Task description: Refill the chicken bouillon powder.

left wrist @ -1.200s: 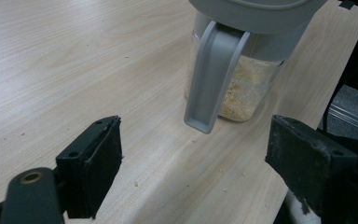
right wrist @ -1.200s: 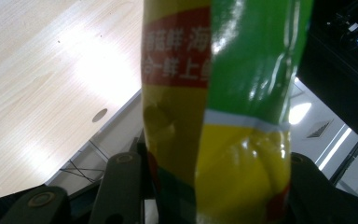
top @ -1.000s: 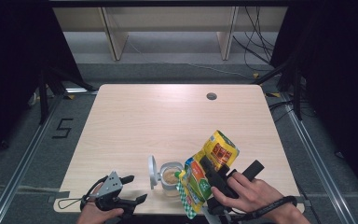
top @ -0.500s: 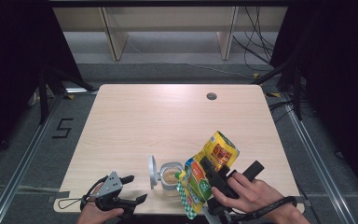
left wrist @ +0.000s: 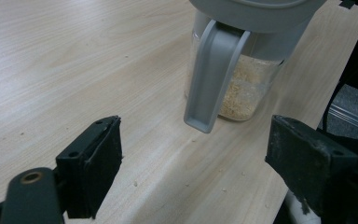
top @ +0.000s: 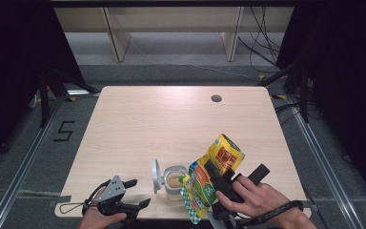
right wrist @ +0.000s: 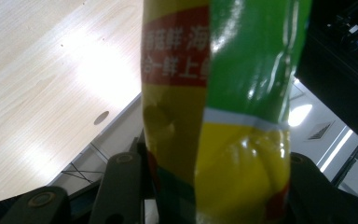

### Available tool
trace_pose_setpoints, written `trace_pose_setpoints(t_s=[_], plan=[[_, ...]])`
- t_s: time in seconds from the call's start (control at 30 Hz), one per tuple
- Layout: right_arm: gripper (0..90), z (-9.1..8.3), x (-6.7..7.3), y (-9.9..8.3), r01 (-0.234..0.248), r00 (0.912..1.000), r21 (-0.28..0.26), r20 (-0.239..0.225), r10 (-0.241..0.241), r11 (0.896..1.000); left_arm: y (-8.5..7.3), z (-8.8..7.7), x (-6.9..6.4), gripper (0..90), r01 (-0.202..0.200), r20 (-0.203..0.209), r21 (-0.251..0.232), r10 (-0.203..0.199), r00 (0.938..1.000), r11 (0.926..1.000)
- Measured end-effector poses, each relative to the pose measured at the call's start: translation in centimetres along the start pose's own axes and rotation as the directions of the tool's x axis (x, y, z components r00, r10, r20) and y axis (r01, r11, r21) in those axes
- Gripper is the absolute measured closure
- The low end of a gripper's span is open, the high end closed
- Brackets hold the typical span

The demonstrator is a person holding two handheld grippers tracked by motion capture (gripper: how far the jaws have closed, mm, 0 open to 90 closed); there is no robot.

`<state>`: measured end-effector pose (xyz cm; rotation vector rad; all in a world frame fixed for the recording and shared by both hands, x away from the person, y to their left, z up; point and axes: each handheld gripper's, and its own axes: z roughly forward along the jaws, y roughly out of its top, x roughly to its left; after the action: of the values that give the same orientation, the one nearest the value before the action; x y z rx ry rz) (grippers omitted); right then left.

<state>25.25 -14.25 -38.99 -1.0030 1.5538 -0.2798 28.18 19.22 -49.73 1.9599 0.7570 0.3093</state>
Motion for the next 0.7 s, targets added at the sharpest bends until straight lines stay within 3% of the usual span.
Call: trace_pose_setpoints(t_s=[0.23, 0.33, 0.37, 0.57, 0.63, 0.7], plan=[[60.2, -0.12, -0.13, -0.13, -0.025, 0.9996, 0.001, 0.010, 0.025, 1.000, 0.00, -0.01, 0.02, 17.8, -0.001, -0.001, 0.000, 0.001, 1.0000, 1.0000], [60.3, -0.08, -0.17, -0.09, -0.018, 0.9998, -0.002, 0.005, 0.018, 1.000, 0.00, -0.01, 0.01, 17.8, 0.000, 0.000, 0.000, 0.000, 1.0000, 1.0000], [60.3, -0.03, -0.31, -0.07, 0.015, 0.9999, -0.004, 0.004, -0.015, 1.000, 0.00, -0.02, 0.01, 17.8, -0.001, 0.000, 0.000, 0.001, 1.0000, 1.0000], [63.0, -0.05, -0.18, -0.05, 0.007, 1.0000, 0.001, -0.004, -0.007, 1.000, 0.00, -0.03, 0.03, 17.8, -0.002, 0.000, 0.000, 0.002, 1.0000, 1.0000], [63.3, 0.00, -0.15, -0.03, 0.007, 0.9999, 0.001, -0.010, -0.007, 1.000, -0.02, -0.03, -0.14, 17.8, 0.023, -0.008, -0.006, -0.023, 0.9997, 0.9997], [63.3, 0.02, -0.07, 0.02, 0.003, 1.0000, 0.000, -0.008, -0.003, 1.000, 0.01, -0.03, -0.03, 17.8, 0.006, -0.006, -0.006, -0.006, 1.0000, 1.0000]])
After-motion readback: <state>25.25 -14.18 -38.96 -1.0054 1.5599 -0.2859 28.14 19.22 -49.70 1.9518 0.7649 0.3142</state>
